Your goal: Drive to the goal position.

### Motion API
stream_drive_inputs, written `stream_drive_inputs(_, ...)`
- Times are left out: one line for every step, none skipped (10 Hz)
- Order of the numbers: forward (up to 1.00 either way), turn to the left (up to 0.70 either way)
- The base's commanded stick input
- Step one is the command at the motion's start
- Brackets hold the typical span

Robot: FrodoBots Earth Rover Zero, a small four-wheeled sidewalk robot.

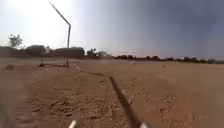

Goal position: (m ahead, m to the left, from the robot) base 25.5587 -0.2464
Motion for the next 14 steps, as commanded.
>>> stream_drive_inputs(0.5,0.0)
stream_drive_inputs(0.5,0.0)
stream_drive_inputs(0.5,0.0)
stream_drive_inputs(0.5,0.0)
stream_drive_inputs(0.5,0.0)
stream_drive_inputs(0.5,0.0)
stream_drive_inputs(0.5,0.0)
stream_drive_inputs(0.5,0.0)
stream_drive_inputs(0.5,0.0)
stream_drive_inputs(0.5,0.0)
stream_drive_inputs(0.5,0.0)
stream_drive_inputs(0.5,0.0)
stream_drive_inputs(0.5,0.0)
stream_drive_inputs(0.5,0.0)
